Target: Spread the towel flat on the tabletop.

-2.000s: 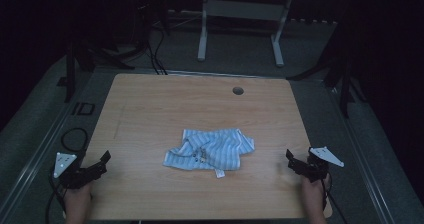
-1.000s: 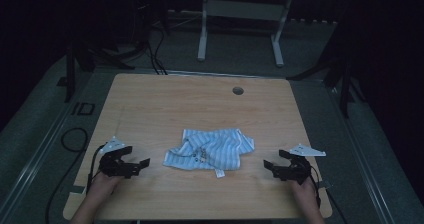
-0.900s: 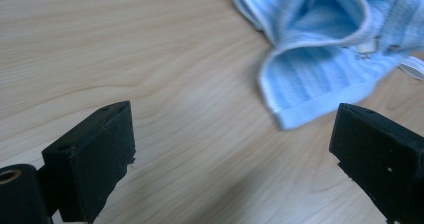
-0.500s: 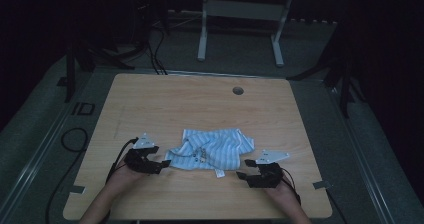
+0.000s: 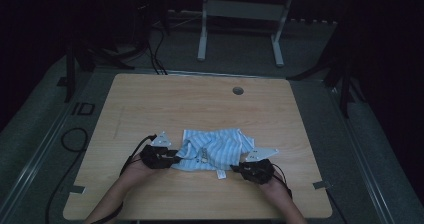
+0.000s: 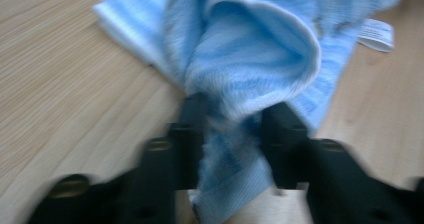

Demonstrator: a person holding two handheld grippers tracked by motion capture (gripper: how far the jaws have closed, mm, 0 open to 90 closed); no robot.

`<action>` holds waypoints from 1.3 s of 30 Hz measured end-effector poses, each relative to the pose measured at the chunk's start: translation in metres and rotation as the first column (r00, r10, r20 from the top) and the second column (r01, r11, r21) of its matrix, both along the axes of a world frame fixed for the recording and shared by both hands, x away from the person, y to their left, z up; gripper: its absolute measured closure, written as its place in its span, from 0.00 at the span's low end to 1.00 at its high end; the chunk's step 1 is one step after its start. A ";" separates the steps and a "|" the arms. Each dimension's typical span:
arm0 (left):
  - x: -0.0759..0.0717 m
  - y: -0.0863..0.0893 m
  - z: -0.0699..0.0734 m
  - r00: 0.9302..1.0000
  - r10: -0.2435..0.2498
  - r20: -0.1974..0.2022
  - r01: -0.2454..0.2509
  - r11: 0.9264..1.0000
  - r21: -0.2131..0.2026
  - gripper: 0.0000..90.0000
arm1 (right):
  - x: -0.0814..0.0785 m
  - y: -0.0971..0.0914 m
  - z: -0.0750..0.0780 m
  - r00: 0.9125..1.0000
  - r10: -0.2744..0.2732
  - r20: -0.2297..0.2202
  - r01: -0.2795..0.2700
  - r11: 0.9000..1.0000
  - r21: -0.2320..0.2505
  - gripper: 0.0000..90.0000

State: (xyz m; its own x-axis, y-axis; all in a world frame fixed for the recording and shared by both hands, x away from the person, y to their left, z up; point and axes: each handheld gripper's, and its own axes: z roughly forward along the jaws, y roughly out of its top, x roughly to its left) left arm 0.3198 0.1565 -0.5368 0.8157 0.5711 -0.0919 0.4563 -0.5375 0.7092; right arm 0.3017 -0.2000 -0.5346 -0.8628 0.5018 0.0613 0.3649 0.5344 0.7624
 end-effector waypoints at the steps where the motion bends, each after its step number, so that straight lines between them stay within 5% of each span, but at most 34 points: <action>1: -0.002 -0.001 0.002 1.000 0.009 -0.006 -0.009 1.000 -0.006 0.92 | -0.001 -0.002 0.005 1.000 0.002 0.008 -0.002 1.000 0.005 0.96; 8: -0.022 0.007 0.026 0.998 0.060 -0.029 -0.062 0.996 -0.070 0.97 | -0.010 -0.022 0.027 0.999 -0.027 0.036 0.026 1.000 0.014 0.97; 14: -0.061 0.002 0.039 0.999 -0.005 -0.037 0.003 0.998 -0.058 0.96 | -0.037 -0.043 0.042 0.999 -0.038 0.033 0.036 0.998 0.053 0.96; 17: -0.075 0.000 0.036 0.997 -0.013 -0.075 0.008 0.998 -0.066 0.96 | -0.056 -0.049 0.040 0.999 -0.037 0.014 0.036 0.998 0.048 0.96; 20: -0.083 -0.003 0.029 0.991 -0.024 -0.129 0.014 0.997 -0.074 0.96 | -0.072 -0.054 0.030 0.998 -0.040 -0.041 0.042 0.998 0.040 0.96; 21: -0.086 -0.004 0.026 0.988 -0.037 -0.153 0.026 0.997 -0.074 0.96 | -0.081 -0.055 0.021 0.995 -0.039 -0.093 0.041 0.999 0.028 0.96; 23: -0.088 -0.005 0.024 0.985 -0.046 -0.169 0.034 0.997 -0.072 0.96 | -0.081 -0.055 0.021 0.995 -0.039 -0.093 0.041 0.999 0.028 0.96; 24: -0.093 -0.007 0.019 0.975 -0.067 -0.211 0.054 0.996 -0.065 0.96 | -0.084 -0.056 0.018 0.993 -0.034 -0.111 0.037 0.999 0.030 0.96; 27: -0.101 -0.010 0.011 0.961 -0.096 -0.258 0.076 0.993 -0.084 0.96 | -0.101 -0.055 0.008 0.987 -0.018 -0.158 0.021 1.000 0.013 0.96; 32: -0.107 -0.011 0.002 0.950 -0.110 -0.293 0.087 0.992 -0.089 0.89 | -0.112 -0.053 0.000 0.981 0.011 -0.192 -0.016 1.000 -0.022 0.92; 35: -0.104 -0.003 0.009 0.960 -0.093 -0.265 0.071 0.993 -0.093 0.80 | -0.111 -0.059 0.001 0.979 0.001 -0.204 -0.006 1.000 -0.022 0.78; 39: -0.085 0.015 0.024 0.973 -0.030 -0.227 0.005 0.994 -0.109 0.71 | -0.100 -0.081 0.016 0.982 -0.073 -0.172 0.073 0.997 -0.003 0.64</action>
State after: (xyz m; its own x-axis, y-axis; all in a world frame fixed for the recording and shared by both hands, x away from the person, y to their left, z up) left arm 0.2349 0.1717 -0.5126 0.7758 0.5339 -0.3363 0.6037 -0.4733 0.6415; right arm 0.2014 -0.2811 -0.5190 -0.8003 0.5625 0.2077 0.5289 0.4990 0.6865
